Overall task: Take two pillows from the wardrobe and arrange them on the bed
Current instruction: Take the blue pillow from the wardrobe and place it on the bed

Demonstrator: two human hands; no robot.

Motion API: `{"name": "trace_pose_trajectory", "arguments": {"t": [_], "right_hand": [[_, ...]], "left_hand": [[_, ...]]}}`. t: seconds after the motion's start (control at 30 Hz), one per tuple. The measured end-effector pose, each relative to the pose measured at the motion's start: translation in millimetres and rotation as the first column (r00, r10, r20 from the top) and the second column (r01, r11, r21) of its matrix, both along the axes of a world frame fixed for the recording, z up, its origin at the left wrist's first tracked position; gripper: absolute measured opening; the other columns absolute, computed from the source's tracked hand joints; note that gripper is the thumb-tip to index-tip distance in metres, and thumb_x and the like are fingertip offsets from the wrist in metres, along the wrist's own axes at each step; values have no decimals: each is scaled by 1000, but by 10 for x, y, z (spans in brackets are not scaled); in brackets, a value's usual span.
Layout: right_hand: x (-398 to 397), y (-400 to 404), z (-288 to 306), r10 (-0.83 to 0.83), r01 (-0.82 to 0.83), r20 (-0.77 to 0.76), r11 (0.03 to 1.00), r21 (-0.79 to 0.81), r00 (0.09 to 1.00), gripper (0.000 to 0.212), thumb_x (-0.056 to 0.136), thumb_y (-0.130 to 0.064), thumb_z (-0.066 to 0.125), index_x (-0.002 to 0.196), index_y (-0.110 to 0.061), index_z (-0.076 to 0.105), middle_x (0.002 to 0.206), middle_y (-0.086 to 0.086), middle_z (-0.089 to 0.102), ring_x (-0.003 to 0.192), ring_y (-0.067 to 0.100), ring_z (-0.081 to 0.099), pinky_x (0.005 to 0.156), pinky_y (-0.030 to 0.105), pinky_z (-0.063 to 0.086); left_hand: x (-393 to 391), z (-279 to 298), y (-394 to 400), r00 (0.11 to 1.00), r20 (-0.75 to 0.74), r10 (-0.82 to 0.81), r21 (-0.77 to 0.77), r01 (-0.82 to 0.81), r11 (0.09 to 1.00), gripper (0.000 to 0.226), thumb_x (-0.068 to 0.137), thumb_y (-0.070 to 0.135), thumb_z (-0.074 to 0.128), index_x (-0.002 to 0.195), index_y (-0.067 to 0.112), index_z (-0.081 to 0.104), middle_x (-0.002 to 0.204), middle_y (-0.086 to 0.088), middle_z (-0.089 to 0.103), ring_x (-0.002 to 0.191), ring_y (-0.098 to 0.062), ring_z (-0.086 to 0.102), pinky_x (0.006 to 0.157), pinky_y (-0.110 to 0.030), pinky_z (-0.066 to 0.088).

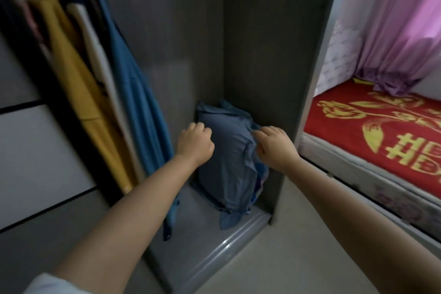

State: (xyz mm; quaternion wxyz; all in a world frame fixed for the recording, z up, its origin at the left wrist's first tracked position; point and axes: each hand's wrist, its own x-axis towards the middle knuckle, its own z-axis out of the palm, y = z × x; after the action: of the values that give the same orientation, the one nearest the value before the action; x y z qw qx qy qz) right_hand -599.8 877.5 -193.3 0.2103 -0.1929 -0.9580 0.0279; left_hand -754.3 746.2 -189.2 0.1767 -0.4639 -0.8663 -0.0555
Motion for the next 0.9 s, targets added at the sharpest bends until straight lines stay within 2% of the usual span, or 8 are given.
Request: {"name": "trace_pose_trajectory", "arguments": {"t": [0.13, 0.3, 0.47, 0.63, 0.8, 0.9], "right_hand": [[150, 707, -156, -90, 97, 120, 994, -48, 989, 30, 87, -14, 49, 115, -7, 57, 110, 15, 63, 106, 32, 56, 92, 37, 43], [-40, 1391, -377, -126, 151, 188, 980, -127, 974, 27, 88, -16, 48, 112, -10, 60, 108, 12, 64, 104, 28, 56, 86, 35, 46], [-574, 2081, -608, -146, 204, 272, 959, -199, 951, 30, 88, -16, 47, 115, -8, 58, 112, 13, 63, 108, 29, 55, 86, 36, 48], [-1391, 2754, -965, -149, 256, 322, 912, -321, 935, 26, 91, -19, 45, 103, -2, 61, 109, 17, 63, 98, 32, 59, 80, 38, 50], [-2198, 3113, -1549, -25, 203, 342, 844, -497, 939, 35, 91, -22, 52, 117, 1, 52, 121, 22, 56, 111, 33, 54, 91, 38, 46], [-2623, 3252, -1878, -28, 199, 303, 810, -552, 953, 58, 87, -24, 58, 136, -2, 33, 140, 20, 41, 127, 31, 40, 104, 35, 36]], "left_hand": [[-8, -276, 659, 993, 111, 47, -94, -37, 995, 27, 89, 16, 43, 105, 1, 59, 116, -15, 57, 111, -31, 50, 88, -41, 46], [-281, -559, 1307, 966, 218, 137, -190, -95, 977, 28, 89, 16, 43, 106, 0, 59, 119, -16, 57, 112, -31, 50, 88, -39, 47], [-768, -852, 2042, 943, 301, 141, -252, -64, 966, 30, 91, 18, 41, 110, 2, 57, 120, -15, 57, 112, -30, 51, 85, -38, 49], [-1452, -1117, 2704, 917, 371, 149, -307, -31, 951, 32, 94, 21, 40, 119, 5, 52, 124, -14, 55, 114, -28, 50, 87, -36, 49], [-1976, -1387, 3221, 890, 416, 185, -317, -48, 947, 29, 94, 14, 41, 119, 2, 50, 124, -16, 56, 115, -29, 51, 89, -37, 49], [-2164, -1615, 3454, 881, 430, 199, -310, -62, 949, 33, 95, 11, 39, 126, 3, 45, 128, -15, 53, 118, -28, 49, 92, -38, 47]]}}
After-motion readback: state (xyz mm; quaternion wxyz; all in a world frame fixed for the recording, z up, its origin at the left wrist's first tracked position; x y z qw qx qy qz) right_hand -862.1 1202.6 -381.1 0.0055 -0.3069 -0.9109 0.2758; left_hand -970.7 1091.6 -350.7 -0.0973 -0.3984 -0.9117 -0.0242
